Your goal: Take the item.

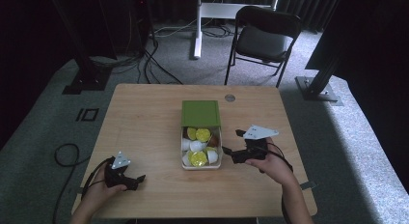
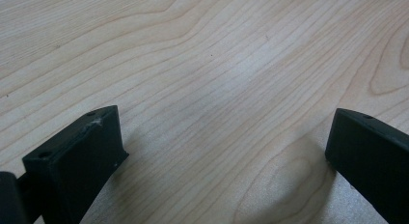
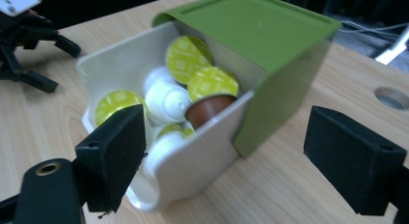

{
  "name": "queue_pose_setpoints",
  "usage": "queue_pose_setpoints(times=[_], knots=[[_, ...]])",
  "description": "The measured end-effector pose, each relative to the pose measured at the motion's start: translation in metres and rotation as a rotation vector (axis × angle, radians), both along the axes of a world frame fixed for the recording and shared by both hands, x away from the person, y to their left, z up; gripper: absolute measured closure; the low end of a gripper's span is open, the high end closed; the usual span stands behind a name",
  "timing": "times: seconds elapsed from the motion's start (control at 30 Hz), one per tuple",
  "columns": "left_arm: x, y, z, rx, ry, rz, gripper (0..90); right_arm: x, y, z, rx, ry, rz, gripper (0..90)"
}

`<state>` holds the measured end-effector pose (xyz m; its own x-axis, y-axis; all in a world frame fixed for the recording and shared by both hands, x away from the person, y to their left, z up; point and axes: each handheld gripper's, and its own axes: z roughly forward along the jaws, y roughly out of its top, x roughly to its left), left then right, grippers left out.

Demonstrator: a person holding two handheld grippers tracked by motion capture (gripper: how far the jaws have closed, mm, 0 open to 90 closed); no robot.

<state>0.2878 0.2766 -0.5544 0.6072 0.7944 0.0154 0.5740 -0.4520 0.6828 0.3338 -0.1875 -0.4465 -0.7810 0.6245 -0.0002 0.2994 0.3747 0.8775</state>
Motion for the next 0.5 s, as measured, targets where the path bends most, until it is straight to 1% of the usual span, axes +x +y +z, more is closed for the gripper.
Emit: queue_pose_setpoints(times=[0.17,0.23,0.5], knots=[[0.0,0.0,0.0,0.002,-0.001,-0.001,0.7,0.001,0.015,0.003,0.004,0.008,0.035,14.7],[0.0,0.0,0.0,0.001,-0.001,-0.001,0.7,0.001,0.021,0.002,-0.003,0.006,0.05,14.7],[0.0,0.0,0.0,0.001,-0.001,-0.001,0.7,0.0,0.044,-0.004,-0.011,0.017,0.109,14.7]])
